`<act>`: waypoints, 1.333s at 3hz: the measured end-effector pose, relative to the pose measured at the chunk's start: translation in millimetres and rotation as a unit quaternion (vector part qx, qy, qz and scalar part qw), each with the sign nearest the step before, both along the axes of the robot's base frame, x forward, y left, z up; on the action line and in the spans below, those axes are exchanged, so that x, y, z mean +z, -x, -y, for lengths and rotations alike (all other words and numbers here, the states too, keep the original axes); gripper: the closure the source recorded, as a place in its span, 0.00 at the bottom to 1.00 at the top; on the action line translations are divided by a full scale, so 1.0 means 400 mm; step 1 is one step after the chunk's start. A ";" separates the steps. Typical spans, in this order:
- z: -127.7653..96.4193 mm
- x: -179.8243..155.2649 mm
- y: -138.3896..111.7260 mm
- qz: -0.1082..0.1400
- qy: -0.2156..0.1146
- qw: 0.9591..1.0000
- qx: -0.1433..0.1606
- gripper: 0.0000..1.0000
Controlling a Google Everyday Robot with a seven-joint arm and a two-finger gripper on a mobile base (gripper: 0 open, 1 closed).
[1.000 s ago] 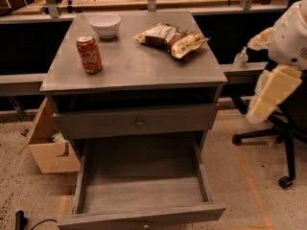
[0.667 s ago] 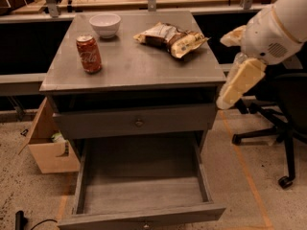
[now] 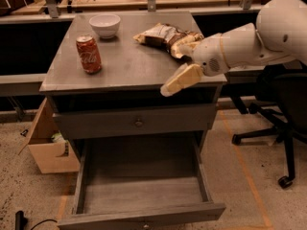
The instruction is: Move coke can near white bowl
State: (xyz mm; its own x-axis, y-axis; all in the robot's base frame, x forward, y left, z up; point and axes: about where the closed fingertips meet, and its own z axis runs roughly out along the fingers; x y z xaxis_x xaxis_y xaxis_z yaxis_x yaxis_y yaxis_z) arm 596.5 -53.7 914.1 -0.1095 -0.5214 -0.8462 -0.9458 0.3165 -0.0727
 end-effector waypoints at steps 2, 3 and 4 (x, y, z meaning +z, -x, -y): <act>-0.086 0.034 -0.127 0.030 -0.058 0.997 -0.029 0.00; -0.111 0.028 -0.141 0.040 -0.054 0.996 -0.052 0.00; -0.178 0.006 -0.205 0.052 -0.057 0.995 -0.063 0.00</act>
Offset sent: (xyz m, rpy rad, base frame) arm 0.0423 0.0316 0.0109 0.1006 -0.0461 -0.0404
